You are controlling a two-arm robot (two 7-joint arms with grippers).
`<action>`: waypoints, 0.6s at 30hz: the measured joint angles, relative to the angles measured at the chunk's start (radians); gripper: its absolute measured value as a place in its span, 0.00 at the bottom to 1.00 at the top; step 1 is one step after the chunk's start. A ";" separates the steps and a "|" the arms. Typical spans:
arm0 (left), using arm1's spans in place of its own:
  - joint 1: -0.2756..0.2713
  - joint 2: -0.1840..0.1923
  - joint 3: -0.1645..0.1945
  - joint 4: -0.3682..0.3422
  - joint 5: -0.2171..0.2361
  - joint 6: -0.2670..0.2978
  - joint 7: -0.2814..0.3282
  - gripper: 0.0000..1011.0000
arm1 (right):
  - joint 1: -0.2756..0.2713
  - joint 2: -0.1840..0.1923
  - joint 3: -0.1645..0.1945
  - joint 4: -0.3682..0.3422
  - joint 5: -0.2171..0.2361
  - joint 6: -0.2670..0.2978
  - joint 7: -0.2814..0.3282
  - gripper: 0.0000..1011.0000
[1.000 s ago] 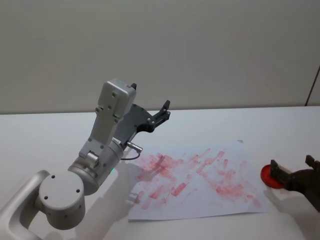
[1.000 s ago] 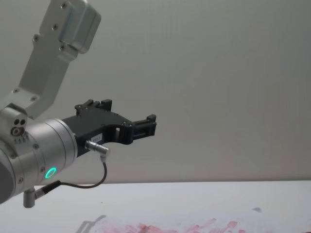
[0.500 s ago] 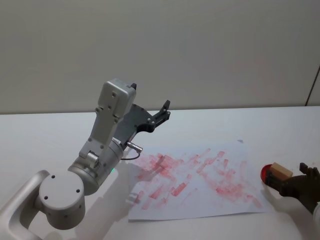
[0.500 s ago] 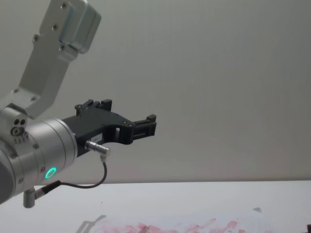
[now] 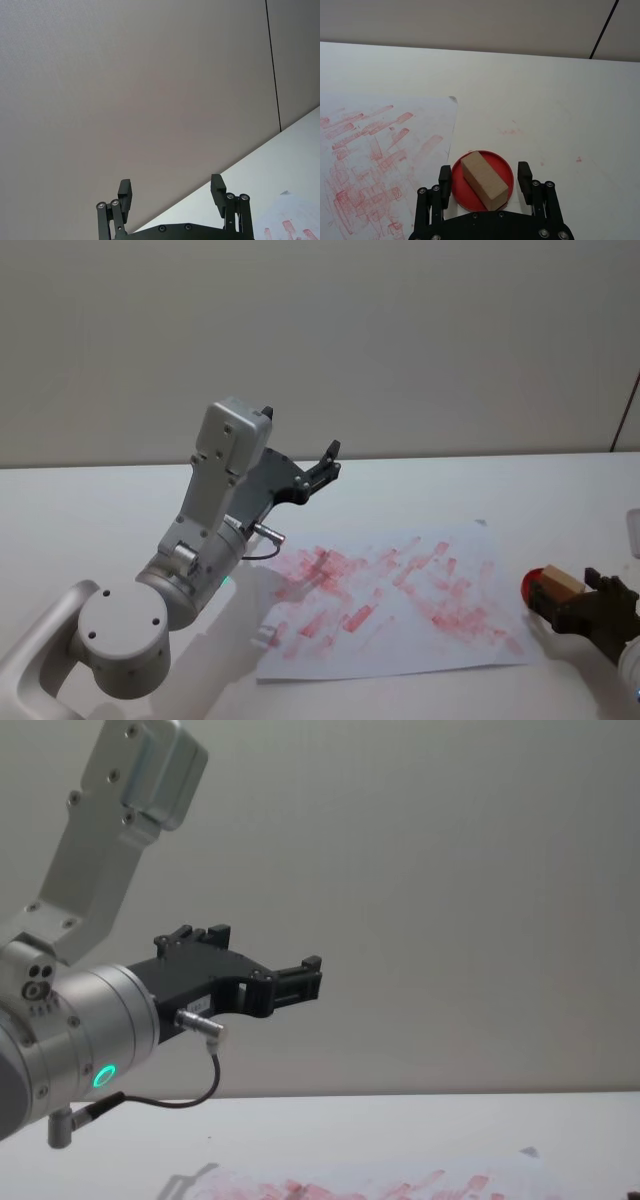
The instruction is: Use the one hand to pick up the stamp and affix it onto the A4 paper.
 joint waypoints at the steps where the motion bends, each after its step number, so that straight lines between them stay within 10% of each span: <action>1: 0.000 0.000 0.000 0.000 0.000 0.000 0.000 0.99 | 0.002 -0.001 0.000 0.002 -0.002 0.002 0.001 0.81; 18: 0.000 0.000 0.000 0.000 0.000 0.000 0.000 0.99 | 0.011 -0.005 -0.002 0.012 -0.009 0.009 0.009 0.28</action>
